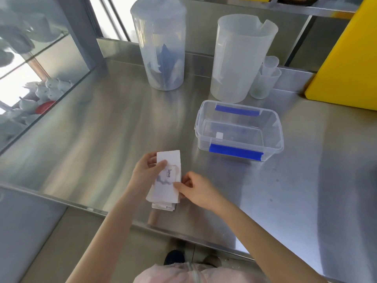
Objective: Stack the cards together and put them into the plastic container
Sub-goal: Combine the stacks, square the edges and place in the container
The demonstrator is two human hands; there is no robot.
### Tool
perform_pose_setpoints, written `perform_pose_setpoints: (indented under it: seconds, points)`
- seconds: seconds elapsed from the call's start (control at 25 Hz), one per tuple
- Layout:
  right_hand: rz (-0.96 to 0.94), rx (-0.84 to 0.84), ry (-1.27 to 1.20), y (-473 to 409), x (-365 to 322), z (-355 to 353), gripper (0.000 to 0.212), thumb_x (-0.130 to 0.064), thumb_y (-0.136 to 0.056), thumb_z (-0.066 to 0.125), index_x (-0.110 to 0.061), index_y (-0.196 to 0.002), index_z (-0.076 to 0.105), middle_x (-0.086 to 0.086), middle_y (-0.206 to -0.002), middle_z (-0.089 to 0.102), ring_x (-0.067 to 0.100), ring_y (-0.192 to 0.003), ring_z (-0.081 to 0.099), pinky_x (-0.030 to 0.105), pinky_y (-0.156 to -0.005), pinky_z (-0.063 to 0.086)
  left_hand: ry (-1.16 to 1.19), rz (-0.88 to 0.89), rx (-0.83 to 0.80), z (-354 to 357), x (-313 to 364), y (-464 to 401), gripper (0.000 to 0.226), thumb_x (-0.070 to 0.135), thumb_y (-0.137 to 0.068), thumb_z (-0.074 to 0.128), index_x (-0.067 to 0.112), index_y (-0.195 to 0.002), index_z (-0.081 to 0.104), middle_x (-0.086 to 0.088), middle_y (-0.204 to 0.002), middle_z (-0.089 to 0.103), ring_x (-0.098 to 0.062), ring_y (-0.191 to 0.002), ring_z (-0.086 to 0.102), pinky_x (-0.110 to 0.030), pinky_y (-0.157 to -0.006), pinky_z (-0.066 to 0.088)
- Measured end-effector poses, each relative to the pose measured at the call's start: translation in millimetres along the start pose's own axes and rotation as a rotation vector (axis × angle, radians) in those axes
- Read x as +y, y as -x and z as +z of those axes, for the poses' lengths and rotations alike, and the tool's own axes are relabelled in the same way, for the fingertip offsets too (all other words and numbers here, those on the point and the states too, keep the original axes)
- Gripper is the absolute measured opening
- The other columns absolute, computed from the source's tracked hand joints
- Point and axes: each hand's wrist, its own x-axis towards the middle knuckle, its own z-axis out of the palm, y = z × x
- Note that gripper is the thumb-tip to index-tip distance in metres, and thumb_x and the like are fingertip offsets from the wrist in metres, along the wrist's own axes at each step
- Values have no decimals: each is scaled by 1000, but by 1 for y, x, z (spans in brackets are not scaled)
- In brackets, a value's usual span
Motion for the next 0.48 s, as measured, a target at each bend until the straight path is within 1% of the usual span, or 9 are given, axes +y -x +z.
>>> perform_pose_setpoints:
  seconds: [0.04, 0.12, 0.16, 0.2, 0.28, 0.36, 0.4, 0.48]
  points:
    - [15, -10, 8, -3, -3, 4, 19, -37, -83, 53, -20, -77, 47, 11, -97, 69, 26, -91, 62, 32, -72, 43, -34, 8, -4, -3, -2, -2, 35, 8, -86, 54, 4, -121, 51, -14, -109, 61, -26, -86, 59, -24, -64, 48]
    - [53, -27, 34, -9, -6, 10, 23, -34, -85, 53, -21, -68, 44, 13, -101, 69, 28, -95, 61, 29, -70, 40, -121, 13, -15, -8, -6, -6, 33, 9, -86, 53, 5, -119, 55, -16, -104, 64, -26, -84, 60, -26, -66, 47]
    - [70, -30, 55, -12, -6, 11, 25, -34, -85, 52, -22, -66, 42, 13, -103, 68, 28, -96, 61, 28, -70, 39, -167, 17, -11, -10, -9, -8, 32, 10, -86, 53, 6, -118, 56, -15, -103, 63, -24, -83, 60, -26, -66, 47]
    - [83, -29, 86, -14, -6, 13, 24, -34, -85, 53, -20, -67, 43, 13, -104, 68, 29, -97, 60, 28, -69, 37, -221, 22, 5, -11, -13, -9, 32, 12, -86, 54, 8, -118, 57, -13, -104, 61, -22, -86, 59, -27, -70, 46]
    - [100, -18, 154, -18, -3, 15, 24, -38, -83, 54, -16, -81, 48, 13, -107, 65, 29, -96, 59, 28, -67, 37, -321, 24, 43, -11, -20, -11, 37, 16, -85, 57, 14, -122, 53, -9, -113, 51, -23, -107, 52, -31, -85, 43]
    - [115, 16, 197, -21, 0, 17, 45, -46, -78, 57, -9, -102, 47, 12, -112, 61, 29, -100, 57, 31, -69, 39, -346, -6, 61, -10, -25, -11, 50, 20, -84, 60, 15, -131, 44, -10, -125, 44, -24, -123, 41, -34, -99, 37]
    - [130, 23, 203, -23, 2, 17, 56, -49, -76, 59, -7, -111, 44, 13, -116, 58, 29, -103, 56, 32, -72, 40, -343, -40, 59, -10, -26, -12, 56, 23, -83, 61, 13, -134, 39, -11, -131, 42, -25, -125, 40, -34, -101, 35]
    - [191, -8, 134, -26, 6, 14, 70, -49, -74, 62, -4, -123, 38, 12, -124, 53, 28, -110, 52, 33, -80, 41, -349, -156, 1, -12, -25, -15, 62, 30, -83, 60, 6, -135, 37, -14, -134, 47, -27, -122, 46, -34, -99, 38]
